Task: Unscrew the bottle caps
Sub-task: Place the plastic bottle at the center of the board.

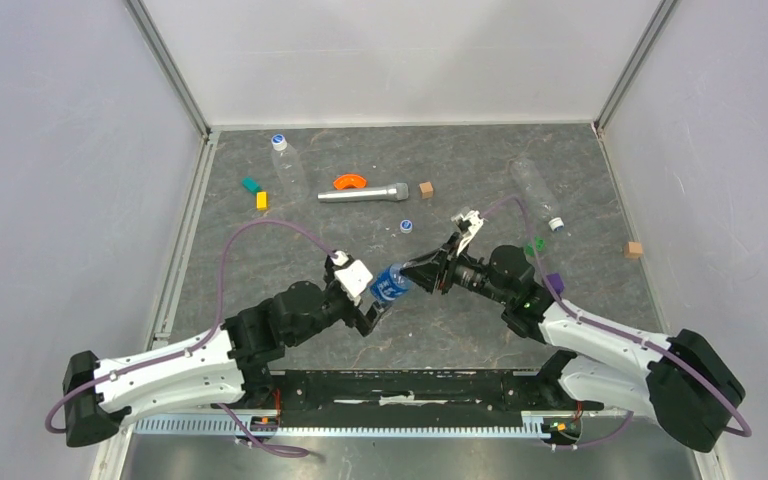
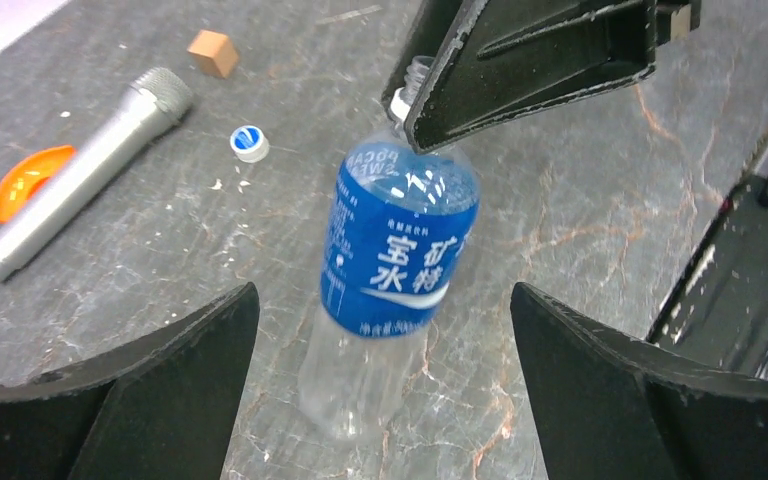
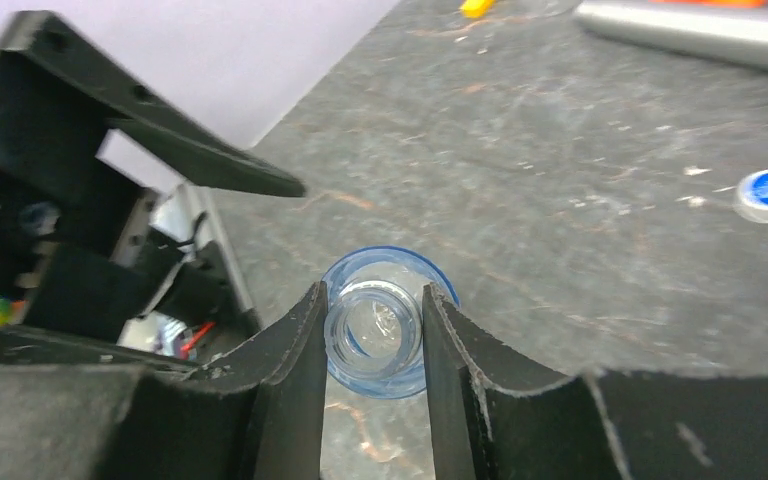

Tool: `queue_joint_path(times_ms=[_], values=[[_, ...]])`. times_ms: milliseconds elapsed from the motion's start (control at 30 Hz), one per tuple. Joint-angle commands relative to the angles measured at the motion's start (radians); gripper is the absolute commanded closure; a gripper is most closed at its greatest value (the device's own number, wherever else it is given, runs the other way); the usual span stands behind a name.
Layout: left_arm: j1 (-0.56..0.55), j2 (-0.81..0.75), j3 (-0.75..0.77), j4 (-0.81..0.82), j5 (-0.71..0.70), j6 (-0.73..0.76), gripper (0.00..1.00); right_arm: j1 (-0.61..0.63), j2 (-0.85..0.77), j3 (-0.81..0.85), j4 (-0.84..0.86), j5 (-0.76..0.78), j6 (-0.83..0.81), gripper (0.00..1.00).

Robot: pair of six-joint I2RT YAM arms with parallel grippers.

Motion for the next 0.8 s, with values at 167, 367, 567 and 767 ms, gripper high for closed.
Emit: queue_joint_path(times_ms=[167, 367, 567, 767], values=[[0.002, -0.131, -0.035, 0.008, -0.159, -0.094, 0.0, 0.0, -0.081, 0.272, -0.399, 0.408, -0.358, 1.0], [0.002, -0.159, -0.046, -0.026, -0.22, -0.117, 0.0, -0.019, 0.054, 0.461, -0.581, 0.602, -0.472, 1.0], [0.001, -0.16, -0.029, -0.067, -0.225, -0.122, 0.0, -0.088, 0.21, 0.588, -0.615, 0.522, -0.481, 1.0], [0.002, -0.156, -0.028, -0.094, -0.22, -0.123, 0.0, -0.152, 0.337, 0.666, -0.621, 0.447, -0.492, 1.0]])
